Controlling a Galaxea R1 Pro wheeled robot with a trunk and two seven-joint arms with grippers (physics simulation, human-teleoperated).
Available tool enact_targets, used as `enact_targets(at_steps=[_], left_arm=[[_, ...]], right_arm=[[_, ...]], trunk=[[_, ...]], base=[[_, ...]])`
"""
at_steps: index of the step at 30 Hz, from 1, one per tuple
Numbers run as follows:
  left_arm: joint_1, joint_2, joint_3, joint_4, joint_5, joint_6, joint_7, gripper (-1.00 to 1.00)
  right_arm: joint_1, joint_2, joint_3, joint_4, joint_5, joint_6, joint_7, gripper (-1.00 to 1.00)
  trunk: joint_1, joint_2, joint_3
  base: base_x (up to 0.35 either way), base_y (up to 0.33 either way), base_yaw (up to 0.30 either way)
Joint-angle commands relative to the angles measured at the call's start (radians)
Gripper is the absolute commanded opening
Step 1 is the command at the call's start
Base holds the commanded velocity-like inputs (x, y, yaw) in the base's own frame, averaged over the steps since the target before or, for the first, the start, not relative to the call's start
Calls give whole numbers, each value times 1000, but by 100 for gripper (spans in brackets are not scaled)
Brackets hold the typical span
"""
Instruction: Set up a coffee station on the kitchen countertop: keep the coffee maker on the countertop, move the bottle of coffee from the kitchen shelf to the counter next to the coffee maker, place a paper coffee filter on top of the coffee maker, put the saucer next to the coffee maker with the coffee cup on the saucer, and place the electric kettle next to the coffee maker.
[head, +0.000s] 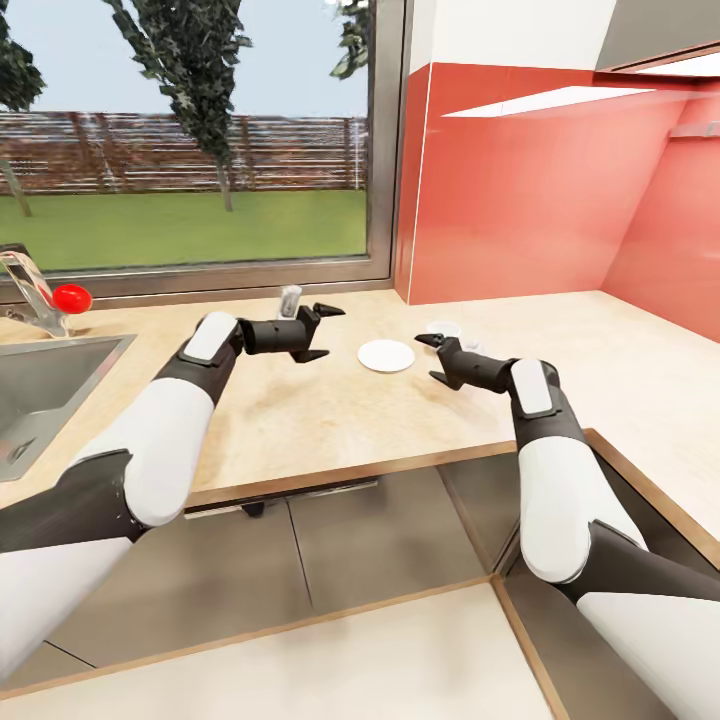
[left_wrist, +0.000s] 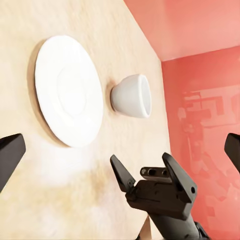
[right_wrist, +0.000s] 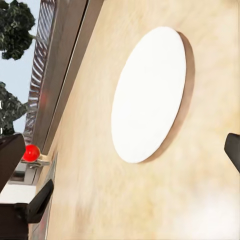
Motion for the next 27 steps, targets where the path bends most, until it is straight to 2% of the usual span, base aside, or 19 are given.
enact_targets(at_steps=[1, 9, 27], left_arm=[[-1, -1, 4, 0, -2, 6, 2, 100], [-47, 0, -11, 69, -2, 6, 1, 100], [-58, 2, -7, 75, -2, 6, -2, 100]], right_arm=[[-1, 1, -6, 1, 10, 3, 9, 100], [-2, 1, -5, 9, 10, -8, 9, 100], [-1, 1, -5, 12, 10, -9, 9, 100]], trunk=[[0, 0, -1], [0, 0, -1], [0, 0, -1]], base=[[0, 0, 0], [0, 0, 0], [38, -18, 0]])
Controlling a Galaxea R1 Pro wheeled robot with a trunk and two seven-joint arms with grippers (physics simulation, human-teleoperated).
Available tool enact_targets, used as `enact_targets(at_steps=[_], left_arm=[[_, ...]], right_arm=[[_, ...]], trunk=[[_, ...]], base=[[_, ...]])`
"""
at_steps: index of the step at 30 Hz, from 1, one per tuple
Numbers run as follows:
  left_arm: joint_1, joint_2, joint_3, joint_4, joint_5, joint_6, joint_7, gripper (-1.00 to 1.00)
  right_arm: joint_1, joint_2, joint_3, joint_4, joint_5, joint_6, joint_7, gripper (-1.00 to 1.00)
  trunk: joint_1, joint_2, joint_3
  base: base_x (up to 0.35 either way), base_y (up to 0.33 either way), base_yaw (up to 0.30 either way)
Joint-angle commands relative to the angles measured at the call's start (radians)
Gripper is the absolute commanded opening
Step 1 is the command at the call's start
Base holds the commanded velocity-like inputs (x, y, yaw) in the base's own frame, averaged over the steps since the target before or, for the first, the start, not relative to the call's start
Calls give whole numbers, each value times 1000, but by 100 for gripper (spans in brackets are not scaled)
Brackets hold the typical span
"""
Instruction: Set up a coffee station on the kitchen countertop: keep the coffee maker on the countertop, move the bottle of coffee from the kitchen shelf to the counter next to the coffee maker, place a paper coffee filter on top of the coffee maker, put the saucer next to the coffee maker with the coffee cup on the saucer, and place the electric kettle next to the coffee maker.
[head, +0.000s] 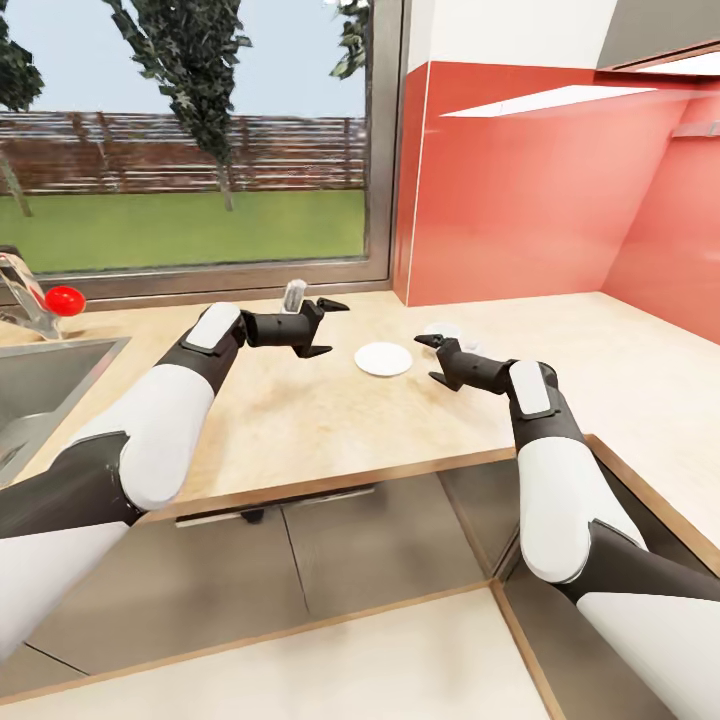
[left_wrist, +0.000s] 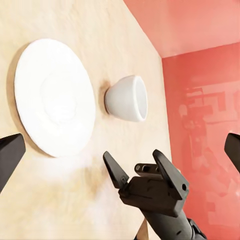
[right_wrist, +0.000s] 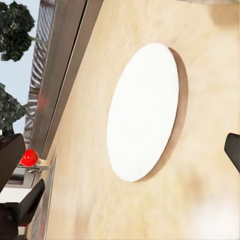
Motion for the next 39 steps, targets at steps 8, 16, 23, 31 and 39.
enact_targets(at_steps=[8, 16, 23, 31, 39], left_arm=[[-1, 0, 12, 0, -3, 5, -36, 100], [-1, 1, 13, 2, -3, 5, -48, 100], [-1, 5, 13, 4, -3, 5, -48, 100], [-1, 8, 14, 13, -3, 4, -48, 100], [-1, 12, 14, 58, -4, -14, -47, 100]], right_arm=[[-1, 1, -6, 19, 10, 4, 9, 100], [-2, 2, 3, 30, 10, 2, 9, 100], [-2, 8, 6, 32, 10, 2, 9, 100], [-2, 20, 15, 32, 10, 1, 9, 100], [-2, 23, 66, 32, 8, -51, 9, 100]], trunk=[[0, 0, -1], [0, 0, -1], [0, 0, -1], [0, 0, -1], [0, 0, -1]], base=[[76, -48, 0], [17, -60, 0], [1, -39, 0], [0, -133, 0], [0, -18, 0]])
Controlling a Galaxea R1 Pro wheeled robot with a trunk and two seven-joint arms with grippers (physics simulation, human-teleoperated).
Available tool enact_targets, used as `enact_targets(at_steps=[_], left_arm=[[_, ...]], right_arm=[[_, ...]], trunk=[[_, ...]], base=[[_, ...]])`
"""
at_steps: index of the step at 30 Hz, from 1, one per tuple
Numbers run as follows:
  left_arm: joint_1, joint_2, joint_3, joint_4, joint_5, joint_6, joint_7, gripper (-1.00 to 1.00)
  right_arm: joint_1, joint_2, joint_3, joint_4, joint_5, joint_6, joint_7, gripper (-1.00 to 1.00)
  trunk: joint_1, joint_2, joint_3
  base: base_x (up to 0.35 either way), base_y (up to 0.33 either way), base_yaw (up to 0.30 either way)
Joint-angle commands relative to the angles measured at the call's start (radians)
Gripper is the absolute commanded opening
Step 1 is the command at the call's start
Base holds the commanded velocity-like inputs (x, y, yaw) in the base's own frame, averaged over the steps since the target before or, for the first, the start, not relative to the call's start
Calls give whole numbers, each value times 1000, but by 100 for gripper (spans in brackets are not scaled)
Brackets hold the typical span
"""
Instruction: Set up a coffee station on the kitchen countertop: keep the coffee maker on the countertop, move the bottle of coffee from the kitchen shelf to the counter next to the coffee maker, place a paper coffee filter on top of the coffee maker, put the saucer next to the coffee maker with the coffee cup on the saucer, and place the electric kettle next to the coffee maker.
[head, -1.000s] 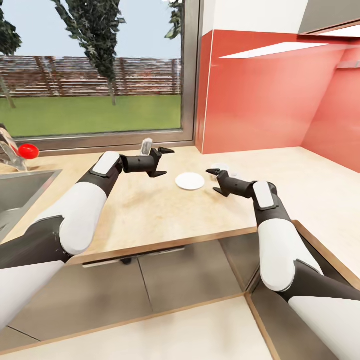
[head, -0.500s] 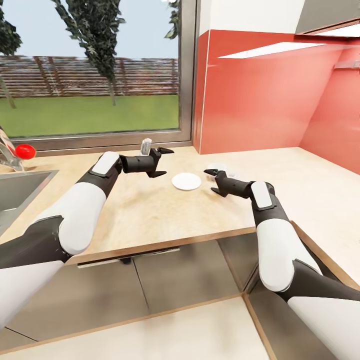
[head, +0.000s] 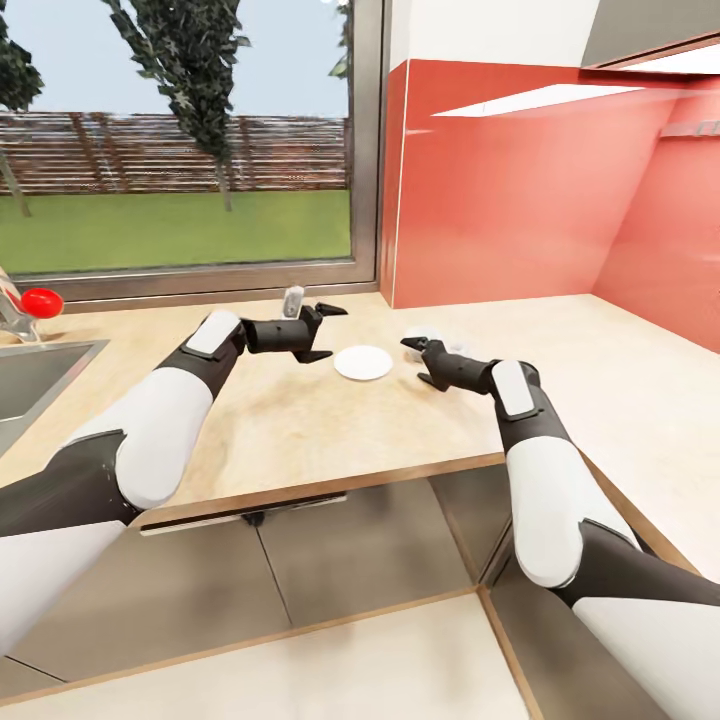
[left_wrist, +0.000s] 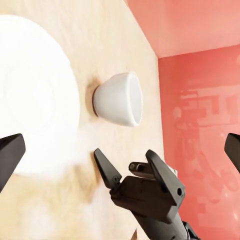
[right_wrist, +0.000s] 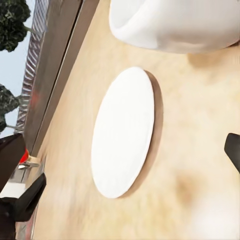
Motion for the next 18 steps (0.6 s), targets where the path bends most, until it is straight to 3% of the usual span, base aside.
enact_targets(at_steps=[1, 18], left_arm=[[-1, 4, 7, 4, -8, -4, -3, 100], [-1, 27, 6, 36, -10, -30, -1, 100]], right_arm=[[-1, 1, -4, -1, 9, 2, 8, 100], [-2, 3, 18, 33, 8, -6, 8, 100]], trunk=[[0, 0, -1], [0, 0, -1]], base=[[0, -2, 0], [10, 0, 0]])
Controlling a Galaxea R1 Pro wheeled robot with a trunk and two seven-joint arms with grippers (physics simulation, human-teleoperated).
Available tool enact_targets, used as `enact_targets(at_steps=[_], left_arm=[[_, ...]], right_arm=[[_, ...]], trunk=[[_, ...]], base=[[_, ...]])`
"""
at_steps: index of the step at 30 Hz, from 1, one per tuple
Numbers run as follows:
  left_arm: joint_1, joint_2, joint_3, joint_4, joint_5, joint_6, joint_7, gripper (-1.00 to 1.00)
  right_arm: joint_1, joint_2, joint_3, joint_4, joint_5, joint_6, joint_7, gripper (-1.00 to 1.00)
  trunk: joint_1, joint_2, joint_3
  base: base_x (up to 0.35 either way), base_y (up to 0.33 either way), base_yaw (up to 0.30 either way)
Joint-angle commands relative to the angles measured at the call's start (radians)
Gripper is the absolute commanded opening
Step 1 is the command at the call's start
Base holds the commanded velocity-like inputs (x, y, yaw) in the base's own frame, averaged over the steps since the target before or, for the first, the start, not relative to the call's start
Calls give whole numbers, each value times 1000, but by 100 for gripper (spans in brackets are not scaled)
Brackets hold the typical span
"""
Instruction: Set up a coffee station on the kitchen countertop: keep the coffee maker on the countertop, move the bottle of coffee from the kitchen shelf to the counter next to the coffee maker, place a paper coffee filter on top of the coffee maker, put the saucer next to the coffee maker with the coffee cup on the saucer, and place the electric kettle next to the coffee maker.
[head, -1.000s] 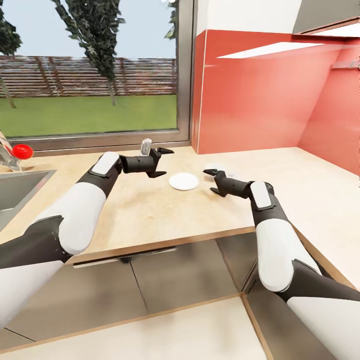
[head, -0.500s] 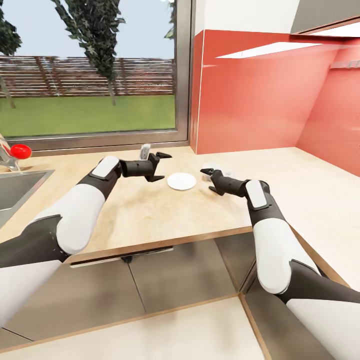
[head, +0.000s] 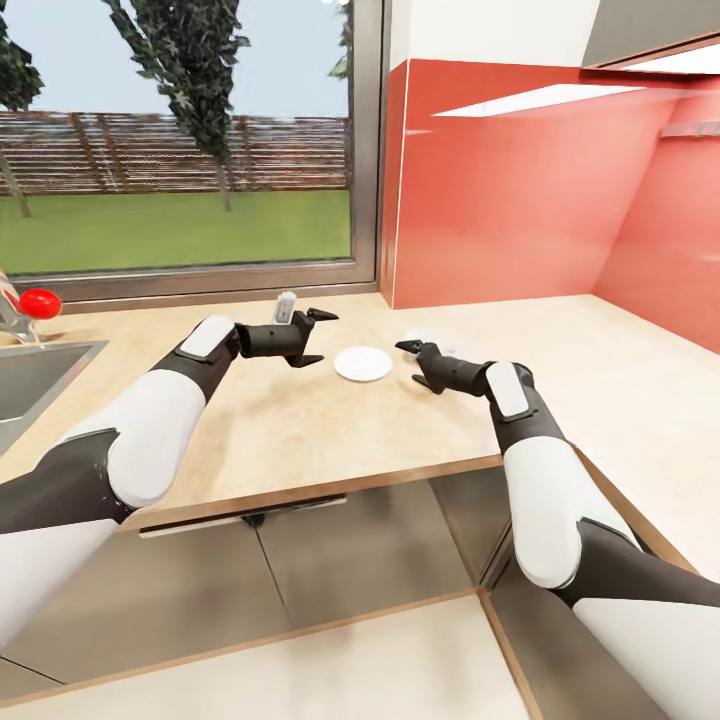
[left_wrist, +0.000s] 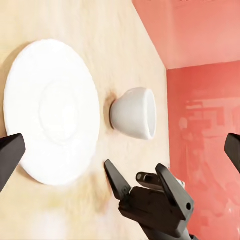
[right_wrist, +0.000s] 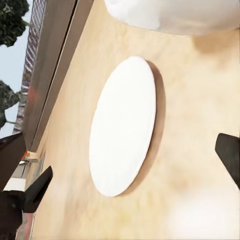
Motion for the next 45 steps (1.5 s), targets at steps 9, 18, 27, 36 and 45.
enact_targets(at_steps=[9, 18, 27, 36, 45], left_arm=[[-1, 0, 7, 0, -8, 4, -3, 100], [-1, 1, 7, 0, -8, 4, -3, 100], [-1, 1, 7, 3, -8, 4, -3, 100], [-1, 1, 7, 7, -8, 4, -3, 100], [-1, 0, 7, 8, -8, 4, -3, 100]], right_arm=[[-1, 2, -6, 14, 21, 5, 5, 100], [-1, 10, -5, 16, 21, 2, 5, 100], [-2, 15, -5, 17, 21, 0, 3, 100], [-3, 22, -5, 18, 21, 0, 3, 100], [-3, 30, -5, 42, 20, -1, 3, 100]], trunk=[[0, 0, -1], [0, 0, -1], [0, 0, -1], [0, 0, -1], [0, 0, -1]], base=[[102, 0, 0], [98, 0, 0], [12, 0, 0], [0, 0, 0], [0, 0, 0]])
